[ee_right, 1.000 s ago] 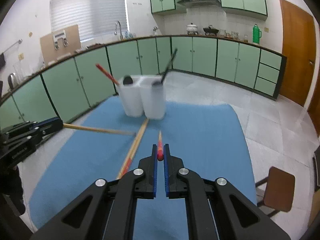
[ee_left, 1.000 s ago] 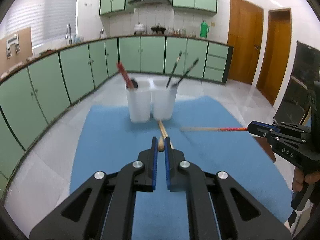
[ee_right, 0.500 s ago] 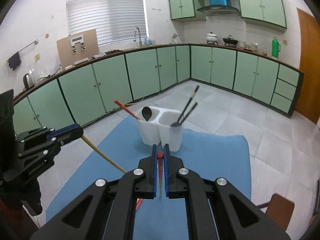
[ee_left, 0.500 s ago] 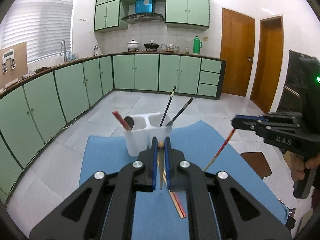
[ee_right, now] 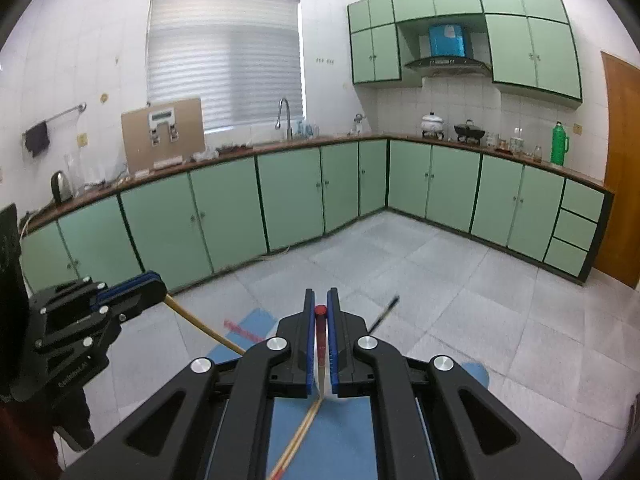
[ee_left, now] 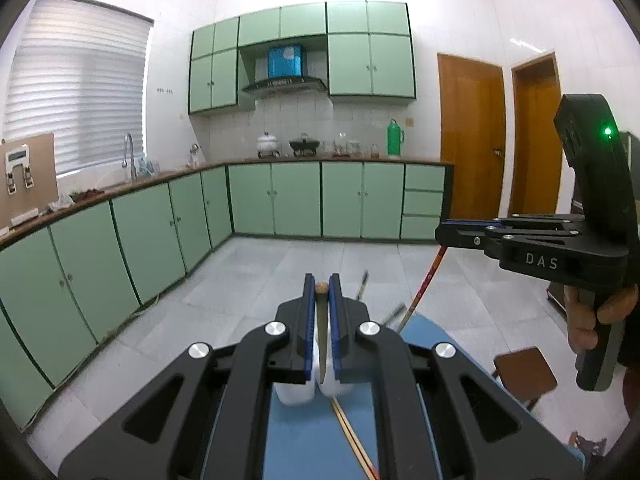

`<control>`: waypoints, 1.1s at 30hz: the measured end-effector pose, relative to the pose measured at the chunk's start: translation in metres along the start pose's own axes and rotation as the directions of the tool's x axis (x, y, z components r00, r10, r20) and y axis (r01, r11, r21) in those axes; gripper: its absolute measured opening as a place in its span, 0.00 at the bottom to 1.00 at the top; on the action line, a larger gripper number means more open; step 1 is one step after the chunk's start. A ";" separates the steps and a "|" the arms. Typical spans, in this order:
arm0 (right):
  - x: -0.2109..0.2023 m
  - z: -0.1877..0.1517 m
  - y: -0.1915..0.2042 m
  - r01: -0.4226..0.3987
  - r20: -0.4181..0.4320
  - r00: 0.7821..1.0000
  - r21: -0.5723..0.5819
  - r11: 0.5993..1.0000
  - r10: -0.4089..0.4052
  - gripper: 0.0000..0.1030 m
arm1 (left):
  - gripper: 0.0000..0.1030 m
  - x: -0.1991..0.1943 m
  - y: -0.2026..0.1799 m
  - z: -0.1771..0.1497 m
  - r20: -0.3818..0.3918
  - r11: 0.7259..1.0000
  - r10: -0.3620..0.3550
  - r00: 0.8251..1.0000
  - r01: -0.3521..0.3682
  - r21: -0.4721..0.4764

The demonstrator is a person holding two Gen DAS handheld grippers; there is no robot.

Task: Organize utensils
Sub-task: 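Lift both chopsticks and carry them above the white holder, then open both grippers to drop the chopsticks into the holder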

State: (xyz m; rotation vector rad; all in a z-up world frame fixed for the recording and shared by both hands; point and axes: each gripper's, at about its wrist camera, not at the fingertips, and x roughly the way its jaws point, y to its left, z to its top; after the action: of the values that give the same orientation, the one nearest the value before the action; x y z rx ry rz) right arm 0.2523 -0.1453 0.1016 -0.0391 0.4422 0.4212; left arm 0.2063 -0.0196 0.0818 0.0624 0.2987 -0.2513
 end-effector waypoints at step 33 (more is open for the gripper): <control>0.088 -0.019 -0.050 0.105 -0.077 0.992 0.069 0.992 -0.099 0.28 | 0.36 0.148 0.044 -0.028 -0.184 0.996 0.038 0.982 -0.053 -0.075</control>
State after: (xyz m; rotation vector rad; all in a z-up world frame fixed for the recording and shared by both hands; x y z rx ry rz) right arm 0.3371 -0.1596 0.0442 -0.0067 0.5257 0.3033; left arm 0.3465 -0.0088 0.0122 0.0133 0.4886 -0.1879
